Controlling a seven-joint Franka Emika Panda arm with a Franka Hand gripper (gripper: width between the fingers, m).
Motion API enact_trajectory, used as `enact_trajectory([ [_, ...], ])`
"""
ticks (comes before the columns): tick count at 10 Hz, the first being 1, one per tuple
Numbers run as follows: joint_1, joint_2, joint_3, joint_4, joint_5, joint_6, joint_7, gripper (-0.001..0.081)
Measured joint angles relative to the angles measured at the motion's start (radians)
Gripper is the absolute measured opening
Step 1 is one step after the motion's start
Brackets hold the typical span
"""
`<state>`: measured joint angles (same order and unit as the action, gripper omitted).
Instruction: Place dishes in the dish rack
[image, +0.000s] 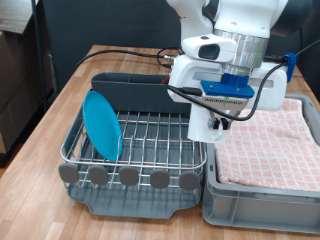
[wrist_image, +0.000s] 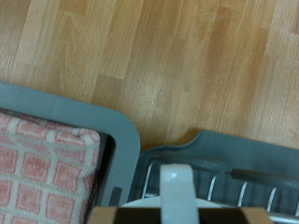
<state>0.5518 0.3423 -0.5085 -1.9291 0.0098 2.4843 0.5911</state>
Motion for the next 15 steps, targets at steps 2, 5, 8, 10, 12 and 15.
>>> enact_trajectory([
  [2, -0.006, 0.035, 0.001, 0.033, 0.001, 0.0, -0.012, 0.0072],
  [5, -0.029, 0.081, 0.007, 0.075, 0.003, 0.0, -0.056, 0.0072],
  [8, -0.081, 0.124, 0.043, 0.124, 0.041, -0.019, -0.126, 0.0072],
  [10, -0.11, 0.153, 0.061, 0.158, 0.06, -0.039, -0.151, 0.0072],
  [12, -0.131, 0.177, 0.074, 0.179, 0.074, -0.04, -0.155, 0.0072],
  [15, -0.161, 0.203, 0.097, 0.197, 0.122, -0.04, -0.155, 0.0072],
])
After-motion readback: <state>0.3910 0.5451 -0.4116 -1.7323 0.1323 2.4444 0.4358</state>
